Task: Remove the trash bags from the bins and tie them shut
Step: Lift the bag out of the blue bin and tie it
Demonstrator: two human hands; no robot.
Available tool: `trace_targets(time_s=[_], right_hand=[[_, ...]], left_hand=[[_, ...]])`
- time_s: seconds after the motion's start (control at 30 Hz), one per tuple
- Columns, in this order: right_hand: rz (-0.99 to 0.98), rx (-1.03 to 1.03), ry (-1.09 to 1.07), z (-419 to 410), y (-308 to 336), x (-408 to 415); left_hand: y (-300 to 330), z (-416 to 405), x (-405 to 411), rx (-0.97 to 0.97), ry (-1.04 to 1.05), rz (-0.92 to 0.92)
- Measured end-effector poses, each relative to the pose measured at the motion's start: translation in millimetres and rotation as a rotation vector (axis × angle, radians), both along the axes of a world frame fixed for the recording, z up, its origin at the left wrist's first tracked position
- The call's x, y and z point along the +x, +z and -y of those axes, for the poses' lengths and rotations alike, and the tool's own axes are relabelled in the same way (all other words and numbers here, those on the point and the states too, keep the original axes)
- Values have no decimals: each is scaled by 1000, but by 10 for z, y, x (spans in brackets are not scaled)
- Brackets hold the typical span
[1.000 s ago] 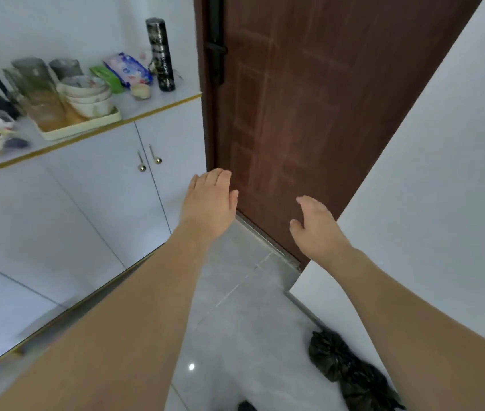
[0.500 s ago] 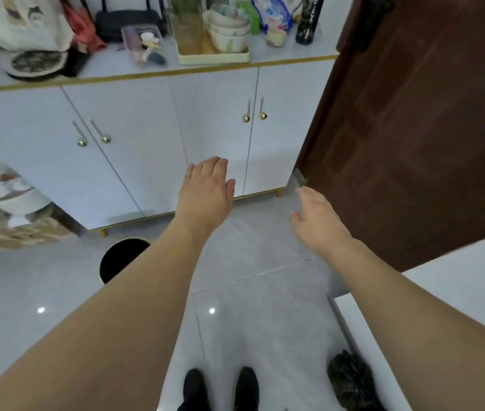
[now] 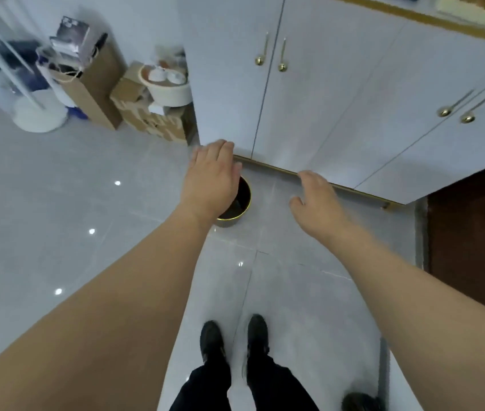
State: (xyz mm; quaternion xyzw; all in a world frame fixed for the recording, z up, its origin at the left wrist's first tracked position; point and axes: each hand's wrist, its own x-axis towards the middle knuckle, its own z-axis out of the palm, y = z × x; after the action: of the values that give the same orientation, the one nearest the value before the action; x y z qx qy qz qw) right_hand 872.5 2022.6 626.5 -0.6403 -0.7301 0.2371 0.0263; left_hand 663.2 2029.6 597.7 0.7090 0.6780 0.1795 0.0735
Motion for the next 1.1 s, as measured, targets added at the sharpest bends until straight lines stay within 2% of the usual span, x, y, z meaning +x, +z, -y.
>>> trace_targets(time_s=[0.27,0.57,0.87,1.1], right_hand=[[-24,-33,398,-253,-755,-1831],[-17,-95,763,195,-1498,-3675],[-50,-81,1033,904,-1710,-5184],[-27,-89,1146,1087,-1781,-6037]], left_hand=[[-797,521,-1590,-116,353,-29],[-1464,1591,-3097,-153,724,-17],[-1666,2729,-4183,-170,1019,4],[-1653,3060,-4833,-200,1125,32]])
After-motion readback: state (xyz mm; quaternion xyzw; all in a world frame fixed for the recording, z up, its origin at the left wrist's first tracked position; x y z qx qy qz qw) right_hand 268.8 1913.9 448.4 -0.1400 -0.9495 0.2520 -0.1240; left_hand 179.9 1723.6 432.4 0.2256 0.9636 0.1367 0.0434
